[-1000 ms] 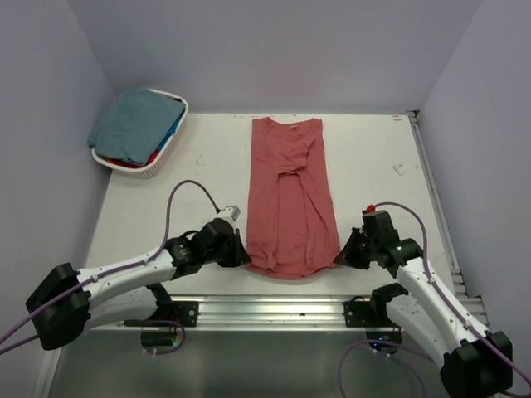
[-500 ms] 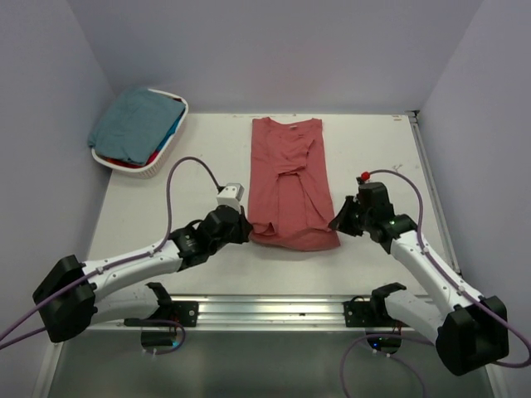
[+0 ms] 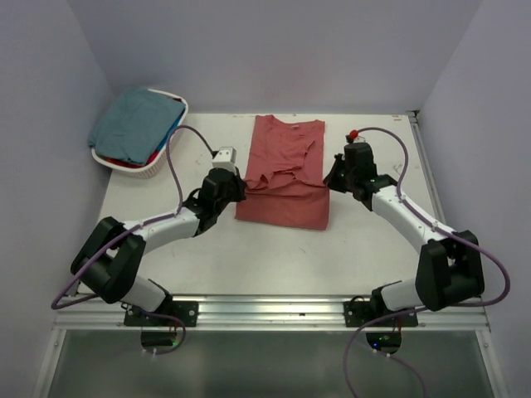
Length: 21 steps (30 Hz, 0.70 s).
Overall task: Fold and stack the t-shirts
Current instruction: Fold the folded rectangular tshirt in 1/3 of the way
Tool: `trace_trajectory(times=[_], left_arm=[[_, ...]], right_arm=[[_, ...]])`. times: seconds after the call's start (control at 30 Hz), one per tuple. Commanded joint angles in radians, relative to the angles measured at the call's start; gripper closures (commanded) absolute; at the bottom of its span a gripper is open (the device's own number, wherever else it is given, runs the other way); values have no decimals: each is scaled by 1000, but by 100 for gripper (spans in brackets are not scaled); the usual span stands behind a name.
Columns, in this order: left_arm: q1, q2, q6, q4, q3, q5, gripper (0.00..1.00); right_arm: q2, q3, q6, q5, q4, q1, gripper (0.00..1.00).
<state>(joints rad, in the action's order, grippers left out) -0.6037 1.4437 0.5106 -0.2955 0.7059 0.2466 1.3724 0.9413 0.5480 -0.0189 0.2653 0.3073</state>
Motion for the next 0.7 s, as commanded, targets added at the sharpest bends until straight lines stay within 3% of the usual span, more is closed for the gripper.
trace_trajectory(times=[0.0,0.5,0.67], left_arm=[[48,72,-44,-157,96,-78,100],[162,288,-52,-169,271,-236,100],[211,406,-53,-157,362,-285,100]], right_arm=[[74,82,-42,-47,-84,-8,100],[217,192,-66,-29,-120,-50,100],[312,310,-71,-4,-120,-95,100]])
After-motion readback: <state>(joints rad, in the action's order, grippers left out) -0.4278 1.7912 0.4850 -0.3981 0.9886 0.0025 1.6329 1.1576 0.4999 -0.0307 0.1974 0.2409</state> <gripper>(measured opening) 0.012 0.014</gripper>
